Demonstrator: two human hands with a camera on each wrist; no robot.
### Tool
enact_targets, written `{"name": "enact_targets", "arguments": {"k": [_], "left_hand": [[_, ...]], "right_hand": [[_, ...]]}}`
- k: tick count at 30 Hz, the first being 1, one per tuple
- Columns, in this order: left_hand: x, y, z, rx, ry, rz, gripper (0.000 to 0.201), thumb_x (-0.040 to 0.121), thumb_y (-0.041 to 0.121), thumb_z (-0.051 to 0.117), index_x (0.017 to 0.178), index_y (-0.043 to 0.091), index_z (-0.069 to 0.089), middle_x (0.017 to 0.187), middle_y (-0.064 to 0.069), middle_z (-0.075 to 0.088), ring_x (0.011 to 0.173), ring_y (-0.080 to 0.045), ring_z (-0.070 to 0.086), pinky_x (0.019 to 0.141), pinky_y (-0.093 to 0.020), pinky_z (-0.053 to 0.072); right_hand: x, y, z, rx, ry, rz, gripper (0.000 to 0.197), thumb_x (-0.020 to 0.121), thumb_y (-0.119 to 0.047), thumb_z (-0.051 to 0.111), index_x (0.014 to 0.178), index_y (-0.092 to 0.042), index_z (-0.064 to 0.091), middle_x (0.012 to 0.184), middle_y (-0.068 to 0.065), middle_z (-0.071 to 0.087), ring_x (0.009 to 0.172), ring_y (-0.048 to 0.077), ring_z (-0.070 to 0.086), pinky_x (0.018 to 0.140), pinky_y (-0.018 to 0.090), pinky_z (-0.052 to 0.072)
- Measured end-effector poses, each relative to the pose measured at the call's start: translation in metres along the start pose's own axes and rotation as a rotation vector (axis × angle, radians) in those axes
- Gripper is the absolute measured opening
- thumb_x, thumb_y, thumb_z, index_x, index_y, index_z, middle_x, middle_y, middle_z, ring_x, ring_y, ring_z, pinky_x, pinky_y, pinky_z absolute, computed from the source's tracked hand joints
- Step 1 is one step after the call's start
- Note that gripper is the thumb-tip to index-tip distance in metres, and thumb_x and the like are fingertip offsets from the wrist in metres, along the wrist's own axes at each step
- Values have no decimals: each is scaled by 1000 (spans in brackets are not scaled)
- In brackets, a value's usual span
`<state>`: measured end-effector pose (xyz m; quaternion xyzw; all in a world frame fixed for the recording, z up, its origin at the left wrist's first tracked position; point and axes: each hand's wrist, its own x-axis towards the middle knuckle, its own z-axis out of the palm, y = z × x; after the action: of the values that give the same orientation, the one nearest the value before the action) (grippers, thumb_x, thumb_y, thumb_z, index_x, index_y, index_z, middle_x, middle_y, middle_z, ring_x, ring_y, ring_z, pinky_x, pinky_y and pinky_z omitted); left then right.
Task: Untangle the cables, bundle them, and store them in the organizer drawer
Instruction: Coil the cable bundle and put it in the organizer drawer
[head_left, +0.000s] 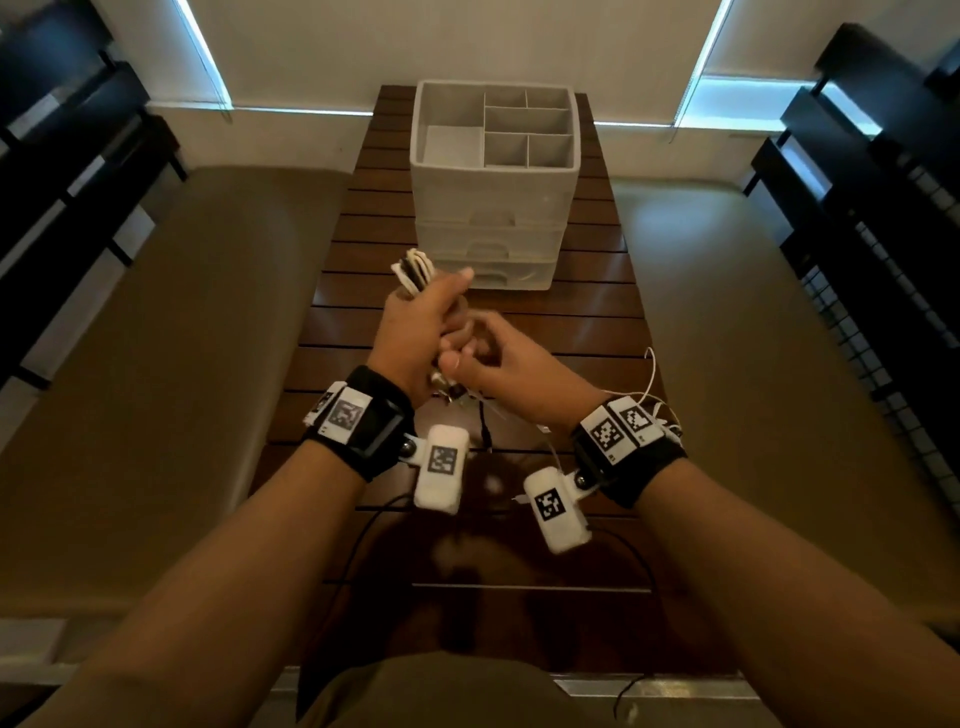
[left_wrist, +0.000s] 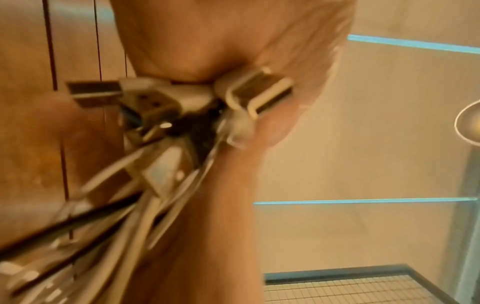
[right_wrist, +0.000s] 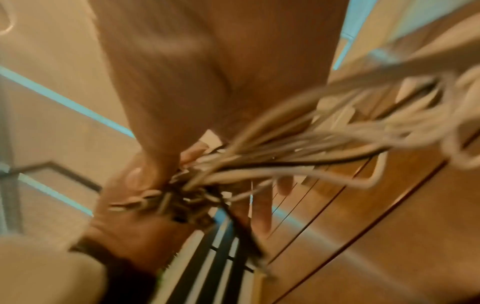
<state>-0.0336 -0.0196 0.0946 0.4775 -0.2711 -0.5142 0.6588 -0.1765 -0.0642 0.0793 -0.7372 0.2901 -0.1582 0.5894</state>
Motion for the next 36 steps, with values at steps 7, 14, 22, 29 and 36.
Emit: {"name": "enact_targets", "arguments": {"k": [7, 14, 22, 29, 36], "left_hand": [[2, 20, -17, -174, -152, -73, 58, 104, 28, 59, 49, 25, 38, 40, 7, 24, 32, -10, 26, 41, -26, 32], [-3, 55, -20, -129, -159, -31, 57, 106, 25, 54, 51, 25, 39, 42, 9, 25, 33, -7, 25, 39, -23, 27], [-4, 83, -24, 33, -100, -16, 50, 104, 26, 59, 62, 24, 32, 50, 6, 21, 37, -9, 21, 39, -22, 30], [-15, 48, -7, 688, -101, -47, 37, 99, 26, 72, 74, 22, 45, 54, 5, 32, 42, -14, 30, 42, -27, 31], [-26, 26, 9, 626, -174, -37, 45, 102, 49, 62, 71, 18, 51, 52, 6, 42, 44, -13, 38, 44, -26, 34]], "right_hand": [[-23, 17, -27, -269, -251, 135, 44, 101, -51, 60, 102, -8, 71, 77, 4, 66, 73, 14, 61, 73, 25, 48], [-33, -48, -33, -490, -198, -22, 39, 98, -56, 62, 83, -22, 72, 62, -4, 58, 51, 5, 49, 52, 22, 37], [-34, -43, -38, -386, -282, -35, 19, 105, -34, 61, 93, -18, 61, 78, 4, 75, 72, 17, 71, 73, 22, 54], [-20, -51, -35, -915, -458, 37, 14, 104, -44, 57, 102, -32, 62, 98, -5, 68, 84, 13, 63, 75, 35, 48], [6, -67, -36, -1065, -460, -42, 41, 98, -34, 68, 138, -25, 64, 129, -5, 68, 116, 17, 64, 105, 34, 49]]}}
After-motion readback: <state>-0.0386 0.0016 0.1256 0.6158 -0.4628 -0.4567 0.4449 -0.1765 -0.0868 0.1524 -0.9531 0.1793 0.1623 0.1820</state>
